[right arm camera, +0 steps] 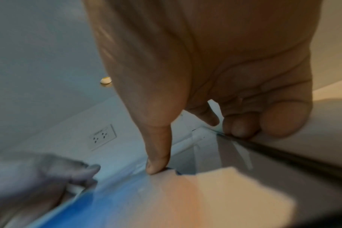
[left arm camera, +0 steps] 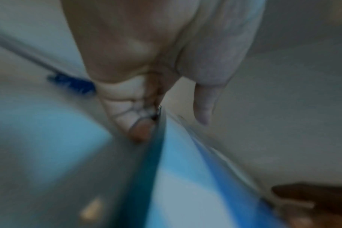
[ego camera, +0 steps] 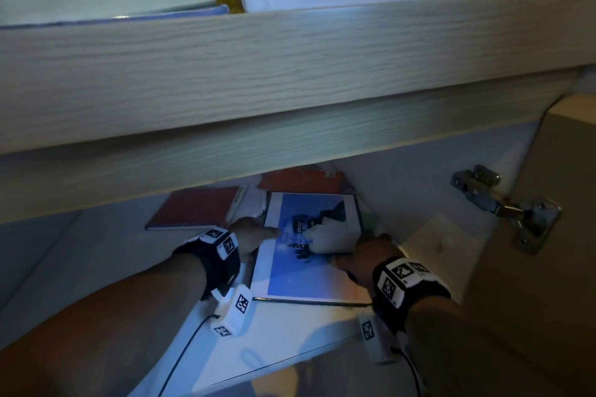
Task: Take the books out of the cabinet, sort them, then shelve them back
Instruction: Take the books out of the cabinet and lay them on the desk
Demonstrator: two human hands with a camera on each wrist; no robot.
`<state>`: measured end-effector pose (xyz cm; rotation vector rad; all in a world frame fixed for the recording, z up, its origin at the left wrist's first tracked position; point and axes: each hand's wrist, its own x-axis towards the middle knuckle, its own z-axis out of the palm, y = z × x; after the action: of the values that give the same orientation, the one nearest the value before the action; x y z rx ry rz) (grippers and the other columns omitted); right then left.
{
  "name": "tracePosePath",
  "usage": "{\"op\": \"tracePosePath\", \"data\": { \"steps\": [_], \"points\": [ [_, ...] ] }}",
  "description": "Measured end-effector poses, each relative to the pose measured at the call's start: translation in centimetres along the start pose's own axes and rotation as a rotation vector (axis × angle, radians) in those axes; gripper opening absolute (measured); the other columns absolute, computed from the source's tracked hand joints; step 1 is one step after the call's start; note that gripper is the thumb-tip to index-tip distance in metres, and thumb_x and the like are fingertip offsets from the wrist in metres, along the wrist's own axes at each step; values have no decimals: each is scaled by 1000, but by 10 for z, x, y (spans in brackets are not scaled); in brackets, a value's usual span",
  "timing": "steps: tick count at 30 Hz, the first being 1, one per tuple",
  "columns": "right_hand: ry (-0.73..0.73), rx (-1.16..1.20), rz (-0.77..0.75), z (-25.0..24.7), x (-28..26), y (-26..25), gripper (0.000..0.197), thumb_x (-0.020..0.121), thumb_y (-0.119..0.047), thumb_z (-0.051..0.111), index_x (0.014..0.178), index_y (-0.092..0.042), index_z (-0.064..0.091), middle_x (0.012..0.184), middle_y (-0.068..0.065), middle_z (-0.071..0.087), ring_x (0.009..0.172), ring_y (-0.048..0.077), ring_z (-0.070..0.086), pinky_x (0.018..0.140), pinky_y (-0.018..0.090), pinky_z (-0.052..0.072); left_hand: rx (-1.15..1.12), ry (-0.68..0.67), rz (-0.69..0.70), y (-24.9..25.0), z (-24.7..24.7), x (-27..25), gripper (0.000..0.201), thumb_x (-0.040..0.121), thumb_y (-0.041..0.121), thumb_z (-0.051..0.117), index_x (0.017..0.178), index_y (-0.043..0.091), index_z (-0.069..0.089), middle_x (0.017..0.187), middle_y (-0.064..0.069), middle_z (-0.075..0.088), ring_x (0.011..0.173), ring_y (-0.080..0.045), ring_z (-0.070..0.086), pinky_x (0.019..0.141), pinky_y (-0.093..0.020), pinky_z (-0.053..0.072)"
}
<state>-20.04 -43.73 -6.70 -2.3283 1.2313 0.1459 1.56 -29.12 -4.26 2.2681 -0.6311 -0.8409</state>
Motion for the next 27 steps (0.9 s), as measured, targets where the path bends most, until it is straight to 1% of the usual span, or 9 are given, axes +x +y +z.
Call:
{"op": "tracePosePath", "data": {
  "steps": [4,8,11,14,17,20,22,24,27],
  "points": [
    [-19,161,-22,-7,-4,5,70,94,-55,62,141,-4,49,143,15,56,127,29,57,94,26,47,-161,-139,23,-8,4,-18,29,86,29,77,86,6,59,68,-3,57,59,-17,58,65,-26,46],
    [0,437,7,-12,0,7,38,93,-44,70,99,-6,66,109,14,70,80,22,61,67,22,44,-276,-192,210,-27,0,-15,41,98,6,60,135,19,50,130,2,58,123,-21,55,111,-39,39],
    [-31,519,26,-13,3,7,41,90,-47,72,78,-10,62,76,8,65,63,19,57,56,22,44,-522,-147,274,-31,3,-21,34,98,-3,55,122,21,59,129,-6,64,107,-20,65,91,-36,51],
    [-36,646,-11,-12,7,-1,45,89,-49,73,67,-11,60,55,1,57,51,16,53,52,24,38,-689,-179,351,-34,-2,-21,46,90,-4,64,113,36,66,126,-6,70,110,-28,66,102,-49,49],
    [-46,899,-81,-3,13,-4,30,89,-25,78,77,-1,66,56,10,60,55,23,55,57,29,44,-750,-248,326,-25,-9,-19,55,87,8,71,132,38,58,137,1,63,125,-24,58,112,-52,38],
    [-14,994,-15,16,26,7,35,79,-8,82,103,13,67,84,25,69,72,32,64,66,37,51,-394,-1,226,-14,-17,-7,5,100,20,60,102,21,55,93,0,61,93,-17,53,88,-29,40],
    [7,891,-11,20,31,8,23,84,-7,79,97,8,68,78,18,65,66,27,59,63,31,47,50,172,186,-18,-29,15,26,99,33,60,82,14,57,79,-16,56,77,-23,53,72,-30,41],
    [9,757,-25,23,37,8,16,87,-10,76,94,2,66,74,9,61,63,22,55,57,26,40,486,293,211,-23,-41,29,34,99,37,55,107,7,68,111,-23,65,102,-30,61,87,-33,47],
    [45,722,-49,28,44,9,33,86,-14,77,109,7,67,91,14,67,79,25,61,59,25,42,725,313,178,-25,-57,43,60,103,34,48,154,6,31,157,-14,37,143,-29,37,110,-30,29]
  ]
}}
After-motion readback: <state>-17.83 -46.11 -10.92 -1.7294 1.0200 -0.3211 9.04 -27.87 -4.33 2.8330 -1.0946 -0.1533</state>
